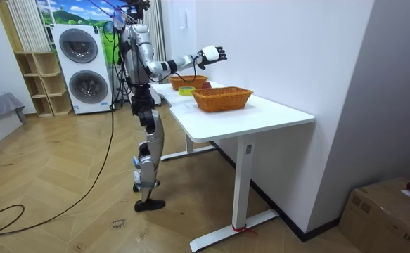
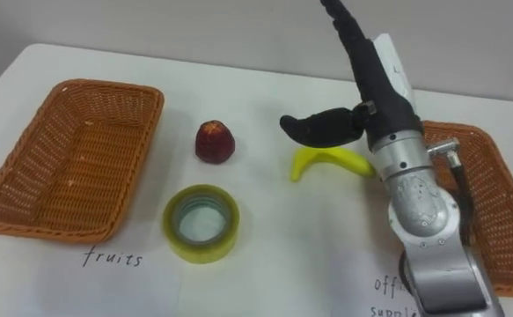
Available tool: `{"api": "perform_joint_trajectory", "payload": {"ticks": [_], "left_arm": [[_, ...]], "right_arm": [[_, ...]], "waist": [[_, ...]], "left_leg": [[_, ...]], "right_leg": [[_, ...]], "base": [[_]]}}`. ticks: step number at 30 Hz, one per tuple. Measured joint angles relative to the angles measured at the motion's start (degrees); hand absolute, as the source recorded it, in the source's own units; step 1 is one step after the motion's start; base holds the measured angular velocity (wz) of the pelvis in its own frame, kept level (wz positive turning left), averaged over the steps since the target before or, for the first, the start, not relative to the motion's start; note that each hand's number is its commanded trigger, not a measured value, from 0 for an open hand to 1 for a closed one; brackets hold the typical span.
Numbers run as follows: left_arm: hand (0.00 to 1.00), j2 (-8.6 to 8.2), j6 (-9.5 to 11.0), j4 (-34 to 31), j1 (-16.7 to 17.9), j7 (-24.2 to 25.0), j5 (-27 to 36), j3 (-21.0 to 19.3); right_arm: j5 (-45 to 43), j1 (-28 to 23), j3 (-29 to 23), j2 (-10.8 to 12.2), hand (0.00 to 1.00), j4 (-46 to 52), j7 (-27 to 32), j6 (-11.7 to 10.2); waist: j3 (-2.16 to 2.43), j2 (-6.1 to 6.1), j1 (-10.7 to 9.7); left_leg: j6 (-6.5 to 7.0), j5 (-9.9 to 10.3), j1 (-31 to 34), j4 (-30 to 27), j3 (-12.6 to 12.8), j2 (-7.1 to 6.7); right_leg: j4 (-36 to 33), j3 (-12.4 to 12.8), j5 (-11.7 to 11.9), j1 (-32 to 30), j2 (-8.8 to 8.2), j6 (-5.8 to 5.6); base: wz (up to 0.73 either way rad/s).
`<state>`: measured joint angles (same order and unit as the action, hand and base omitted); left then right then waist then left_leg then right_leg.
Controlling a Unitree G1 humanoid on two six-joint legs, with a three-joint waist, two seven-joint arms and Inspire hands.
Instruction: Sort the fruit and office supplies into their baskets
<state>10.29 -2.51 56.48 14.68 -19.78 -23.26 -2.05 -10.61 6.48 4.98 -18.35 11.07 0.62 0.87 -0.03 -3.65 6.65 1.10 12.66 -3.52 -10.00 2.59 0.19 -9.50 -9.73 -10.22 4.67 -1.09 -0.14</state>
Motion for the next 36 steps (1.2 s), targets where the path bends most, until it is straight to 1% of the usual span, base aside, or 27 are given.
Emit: {"api": "perform_joint_trajectory", "payload": {"ticks": [4, 11, 14, 16, 20, 23, 27, 31, 33, 36], "left_arm": [[0.00, -0.09, 0.0, 0.1, 0.0, 0.1, 0.0, 0.0], [0.00, -0.08, 0.0, 0.9, -0.1, 0.4, 0.0, 0.2], [0.00, -0.09, -0.1, 0.9, 0.0, 0.5, 0.0, 0.7], [0.00, -0.09, -0.1, 0.9, 0.0, 0.5, 0.0, 1.0], [0.00, -0.16, -0.1, 0.9, -0.1, 0.5, 0.0, 1.3], [0.00, -0.25, -0.3, 0.8, -0.4, 0.5, 0.0, 1.8], [0.00, -0.28, -1.2, 0.8, -1.5, 0.2, 0.1, 2.5], [0.00, -0.32, -1.2, 0.8, -2.4, 0.2, 0.1, 3.1], [0.00, -0.32, -1.2, 0.8, -3.1, 0.2, 0.1, 3.8], [0.00, -0.32, -1.1, 0.8, -3.1, 0.2, 0.1, 4.6]], "right_arm": [[0.0, 0.0, 1.4, 0.1, 0.00, 0.0, -0.4, 0.0], [0.1, 0.0, 4.4, 0.1, 0.00, 0.1, -0.8, 0.0], [0.4, 0.0, 5.6, 0.2, 0.00, 0.1, -0.9, 0.0], [0.3, 0.0, 6.0, 0.2, 0.00, 0.1, -1.0, 0.0], [0.2, 0.0, 7.5, 0.7, 0.00, 0.1, -2.3, 0.0], [0.2, 0.0, 7.6, 0.8, 0.00, 0.1, -3.3, 0.0], [-0.9, 0.0, 8.2, 0.8, 0.00, 0.1, -3.3, 0.0], [-1.0, 0.0, 9.8, 1.0, 0.00, 0.1, -3.3, 0.0], [-1.0, 0.0, 10.1, 1.2, 0.00, 0.1, -3.3, 0.0], [-0.8, 0.0, 10.1, 1.3, 0.00, 0.1, -3.3, 0.0]], "waist": [[0.01, -0.03, 0.2], [0.33, -0.53, 1.3], [0.20, -0.38, 1.4], [0.02, -0.13, 1.6], [0.06, -0.17, 1.5], [0.03, -0.11, 1.5], [0.05, -0.15, 1.5], [0.14, -0.32, 1.6], [0.11, -0.30, 1.6], [0.03, -0.37, 1.7]], "left_leg": [[-0.04, 0.0, 0.1, 0.0, -0.4, -0.01], [-0.05, -0.3, 1.7, -0.5, -0.5, -0.09], [0.07, -0.4, 1.9, -0.7, -0.7, -0.10], [0.14, -0.4, 2.0, -0.7, -0.5, -0.12], [0.14, -0.5, 2.8, -0.7, -0.5, -0.28], [0.14, -0.5, 2.9, -0.6, -0.4, -0.43], [0.15, -0.5, 2.9, -0.5, -0.4, -0.45], [0.16, -0.5, 2.9, -0.5, -0.4, -0.48], [0.19, -0.5, 2.9, -0.5, -0.4, -0.52], [0.21, -0.5, 2.5, -0.5, -0.6, -0.54]], "right_leg": [[0.3, -0.5, 0.0, 0.0, -0.01, 0.00], [0.8, -1.4, 0.0, -0.9, -0.32, 0.05], [0.8, -1.5, 0.1, -1.0, -0.50, 0.07], [0.7, -1.4, 0.1, -1.0, -0.57, 0.06], [0.6, -1.3, 0.2, -1.7, -0.50, 0.12], [0.6, -1.3, 0.2, -1.8, -0.50, 0.12], [0.7, -1.2, 0.2, -1.8, -0.48, 0.12], [0.8, -1.2, 0.2, -1.8, -0.52, 0.12], [0.8, -1.2, 0.2, -1.8, -0.57, 0.12], [0.8, -1.3, 0.2, -1.7, -0.59, 0.12]], "base": [[0.05], [0.02], [0.03], [0.00], [-0.02], [0.00], [0.00], [0.00], [0.00], [0.00]]}}
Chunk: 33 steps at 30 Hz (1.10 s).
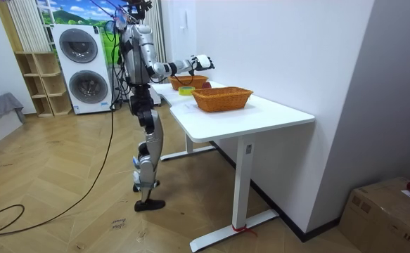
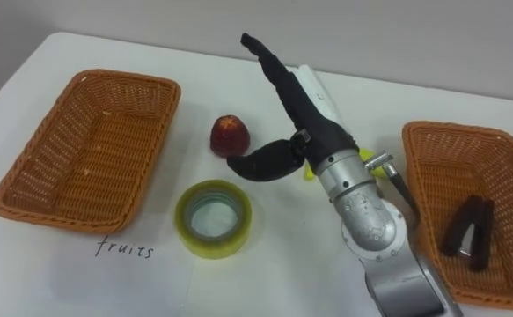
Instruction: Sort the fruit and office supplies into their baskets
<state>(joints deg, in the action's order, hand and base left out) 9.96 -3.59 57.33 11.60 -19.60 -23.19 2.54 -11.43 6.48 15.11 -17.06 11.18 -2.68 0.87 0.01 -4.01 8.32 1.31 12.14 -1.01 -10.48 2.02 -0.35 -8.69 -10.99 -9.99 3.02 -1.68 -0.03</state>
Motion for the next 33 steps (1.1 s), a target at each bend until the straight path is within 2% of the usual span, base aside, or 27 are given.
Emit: {"api": "perform_joint_trajectory", "payload": {"ticks": [5, 8, 12, 18, 22, 27, 33], "left_arm": [[0.00, 0.01, 0.3, 0.0, 0.5, -0.1, 0.0, 0.0], [0.00, 0.01, 0.3, -0.2, 0.7, -0.1, 0.0, 0.0], [0.00, 0.00, 0.3, -2.2, 1.3, -0.1, 0.0, 0.0], [0.00, 0.01, 0.4, -3.5, 1.5, -0.1, 0.0, 0.0], [0.00, 0.01, 0.4, -4.6, 1.7, -0.1, 0.0, 0.0], [0.00, 0.00, 0.4, -5.8, 1.8, -0.2, 0.0, 0.0], [0.00, -0.07, 0.4, -5.9, 1.5, -0.3, 0.0, 0.0]], "right_arm": [[1.1, 0.0, 0.0, 0.8, 0.00, -0.1, -0.4, 0.0], [1.1, 0.0, 0.0, 1.1, 0.00, -1.1, -1.3, 0.0], [1.3, 0.0, 0.0, 1.3, 0.00, -2.1, -1.8, 0.0], [2.4, 0.0, 0.0, 2.0, 0.00, -4.2, -1.8, 0.0], [2.3, 0.0, 0.0, 2.5, 0.00, -5.5, -1.8, 0.0], [2.3, 0.0, 0.0, 2.5, 0.00, -6.1, -1.7, 0.0], [1.2, 0.0, 0.0, 2.5, 0.00, -6.3, -1.7, 0.0]], "waist": [[-0.66, 0.00, 0.0], [-0.83, -0.17, 0.1], [-0.57, -0.55, 0.2], [-0.50, -0.56, 1.1], [-0.63, -0.27, 1.3], [-0.31, 0.29, 1.4], [-0.22, 0.52, 1.3]], "left_leg": [[-0.01, 0.0, -0.7, 0.2, 0.1, 0.03], [-0.01, 0.0, -0.5, 0.2, 0.1, 0.03], [-0.01, 0.0, 0.3, 0.1, 0.2, 0.03], [0.04, -0.1, 0.2, -0.3, 0.2, -0.03], [0.04, -0.1, 0.4, -0.3, 0.1, -0.03], [0.04, -0.1, 0.5, -0.3, 0.1, -0.03], [0.04, -0.1, 0.5, -0.3, 0.1, -0.04]], "right_leg": [[0.0, 0.0, 0.0, 0.8, 0.02, 0.00], [0.0, 0.0, 0.0, 0.7, 0.03, 0.00], [-0.2, -0.1, 0.0, 0.0, 0.04, 0.00], [0.0, -0.1, 0.0, 0.0, -0.08, -0.01], [0.0, -0.2, 0.0, 0.0, -0.09, -0.01], [-0.1, -0.2, 0.0, 0.0, -0.09, -0.01], [-0.1, -0.2, 0.0, 0.0, -0.12, -0.01]], "base": [[0.00], [0.00], [0.00], [0.00], [0.00], [0.00], [0.00]]}}
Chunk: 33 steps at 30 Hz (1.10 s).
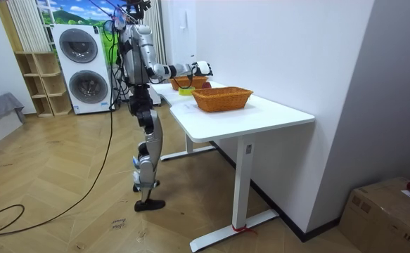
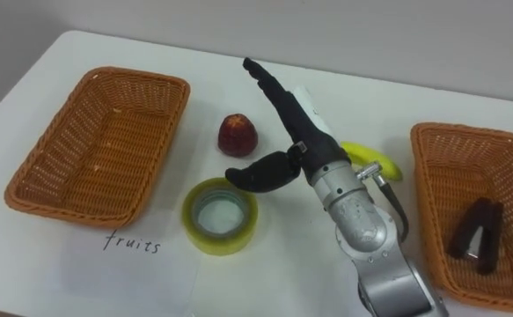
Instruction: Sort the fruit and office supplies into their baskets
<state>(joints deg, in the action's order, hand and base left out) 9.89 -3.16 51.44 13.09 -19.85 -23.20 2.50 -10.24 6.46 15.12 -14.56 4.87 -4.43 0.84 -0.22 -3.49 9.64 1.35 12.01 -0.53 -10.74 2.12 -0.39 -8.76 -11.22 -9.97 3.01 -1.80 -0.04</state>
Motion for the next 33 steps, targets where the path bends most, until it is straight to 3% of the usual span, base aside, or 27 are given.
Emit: {"api": "perform_joint_trajectory", "payload": {"ticks": [10, 14, 33], "left_arm": [[0.00, -0.08, -0.3, 0.6, -0.1, 0.0, 0.0, 0.1], [0.00, -0.13, -0.5, 1.7, -0.2, 0.0, 0.0, 0.1], [0.00, -0.13, -1.0, 3.2, -0.1, 0.0, 0.1, 1.2]], "right_arm": [[-1.7, 0.0, 1.6, 0.1, 0.00, -2.7, -0.6, 0.5], [-3.4, 0.0, 3.5, 0.2, 0.00, -5.4, -0.7, 1.2], [-3.9, 0.0, 5.2, 1.1, 0.00, -6.4, -0.4, 1.2]], "waist": [[-0.03, -0.59, 0.0], [-0.37, -1.01, 0.0], [-0.55, -0.72, 0.2]], "left_leg": [[0.07, 0.0, 0.0, 0.0, -0.6, -0.12], [0.07, 0.0, 0.1, 0.0, -0.6, -0.16], [0.10, -0.1, 0.2, -0.2, -1.3, -0.28]], "right_leg": [[0.0, 0.1, 0.0, 0.1, -0.08, -0.02], [0.0, 0.0, 0.0, 0.0, -0.08, -0.05], [0.0, -0.2, 0.0, 0.2, -0.10, -0.07]], "base": [[0.00], [0.00], [0.01]]}}
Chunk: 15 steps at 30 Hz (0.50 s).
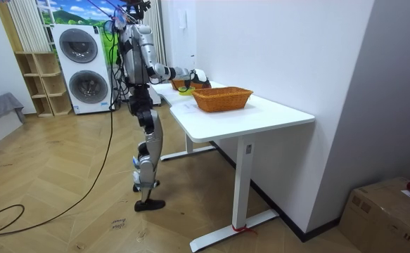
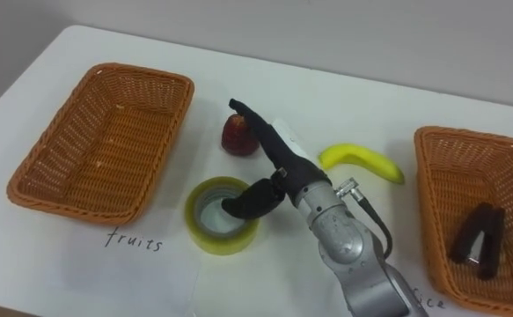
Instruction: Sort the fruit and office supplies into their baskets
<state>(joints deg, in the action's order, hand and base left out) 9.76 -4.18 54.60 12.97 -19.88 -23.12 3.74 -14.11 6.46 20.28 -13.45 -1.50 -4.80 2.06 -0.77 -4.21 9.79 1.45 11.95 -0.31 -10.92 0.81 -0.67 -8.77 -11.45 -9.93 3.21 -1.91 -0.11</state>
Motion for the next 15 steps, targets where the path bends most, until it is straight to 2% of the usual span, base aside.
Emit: {"api": "perform_joint_trajectory", "payload": {"ticks": [15], "left_arm": [[0.00, -0.01, -0.7, 0.2, 0.1, -1.1, 0.0, 0.1]], "right_arm": [[-2.1, 0.0, 1.0, 0.2, 0.00, 0.0, 0.4, 0.0]], "waist": [[0.22, 0.89, 0.1]], "left_leg": [[0.00, 0.0, 0.1, 0.1, -0.2, -0.02]], "right_leg": [[0.0, -0.5, 0.0, 0.0, 0.00, 0.00]], "base": [[0.00]]}}
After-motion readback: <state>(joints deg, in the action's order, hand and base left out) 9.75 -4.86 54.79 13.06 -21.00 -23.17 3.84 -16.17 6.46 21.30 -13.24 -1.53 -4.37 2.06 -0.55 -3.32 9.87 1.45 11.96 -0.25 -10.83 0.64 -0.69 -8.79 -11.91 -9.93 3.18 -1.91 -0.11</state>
